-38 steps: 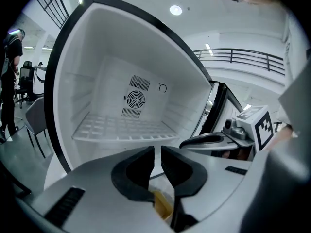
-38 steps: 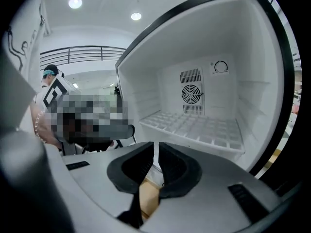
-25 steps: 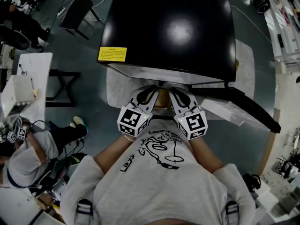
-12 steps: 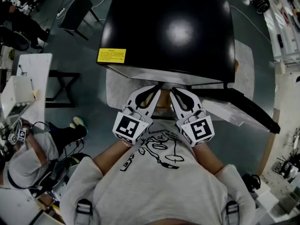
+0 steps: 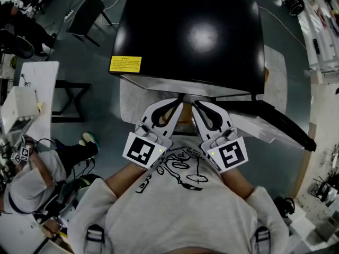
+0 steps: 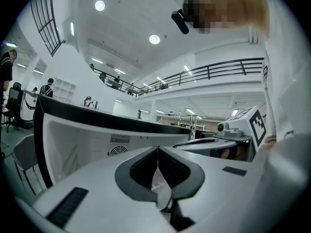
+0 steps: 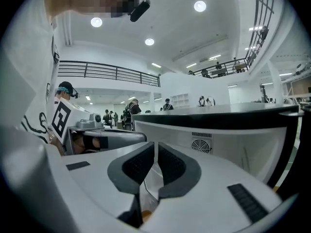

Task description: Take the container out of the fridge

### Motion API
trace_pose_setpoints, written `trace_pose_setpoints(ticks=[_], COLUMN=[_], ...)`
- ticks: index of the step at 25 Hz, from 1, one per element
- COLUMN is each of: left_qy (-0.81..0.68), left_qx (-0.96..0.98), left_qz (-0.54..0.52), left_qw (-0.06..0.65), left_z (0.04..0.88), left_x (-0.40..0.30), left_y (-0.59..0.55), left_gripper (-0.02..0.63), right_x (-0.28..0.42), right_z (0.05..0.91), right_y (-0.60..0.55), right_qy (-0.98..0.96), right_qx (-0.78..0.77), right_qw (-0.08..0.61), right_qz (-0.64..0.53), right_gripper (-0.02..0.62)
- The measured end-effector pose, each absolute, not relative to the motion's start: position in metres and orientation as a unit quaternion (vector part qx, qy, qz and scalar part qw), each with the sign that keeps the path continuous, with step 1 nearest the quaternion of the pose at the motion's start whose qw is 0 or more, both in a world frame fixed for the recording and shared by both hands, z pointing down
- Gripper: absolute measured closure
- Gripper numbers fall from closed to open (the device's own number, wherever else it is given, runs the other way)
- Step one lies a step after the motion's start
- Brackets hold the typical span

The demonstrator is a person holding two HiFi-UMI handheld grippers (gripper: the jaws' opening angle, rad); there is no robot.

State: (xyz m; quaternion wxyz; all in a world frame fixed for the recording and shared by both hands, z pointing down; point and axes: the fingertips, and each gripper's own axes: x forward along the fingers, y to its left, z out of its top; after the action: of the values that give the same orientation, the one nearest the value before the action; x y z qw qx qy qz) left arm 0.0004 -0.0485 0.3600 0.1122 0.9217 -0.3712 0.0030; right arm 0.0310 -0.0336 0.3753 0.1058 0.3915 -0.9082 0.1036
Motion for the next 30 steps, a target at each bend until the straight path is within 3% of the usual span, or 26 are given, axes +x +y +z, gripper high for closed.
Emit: trace_pose_setpoints(ticks=[30], left_qy=[-0.371], left_qx=[0.924], left_qz=[-0.019], left_qw=[0.094], left_z=[0.332], left_x=[0.006], left_y=[-0.044], left_gripper=[0.589], right_x=[0.031], right_z=[0.353], right_y=[-0.029], right_qy=[-0.914], right_qx=[0.383], right_qw=[0.1], right_qz=[0.087], right_gripper=[0.557])
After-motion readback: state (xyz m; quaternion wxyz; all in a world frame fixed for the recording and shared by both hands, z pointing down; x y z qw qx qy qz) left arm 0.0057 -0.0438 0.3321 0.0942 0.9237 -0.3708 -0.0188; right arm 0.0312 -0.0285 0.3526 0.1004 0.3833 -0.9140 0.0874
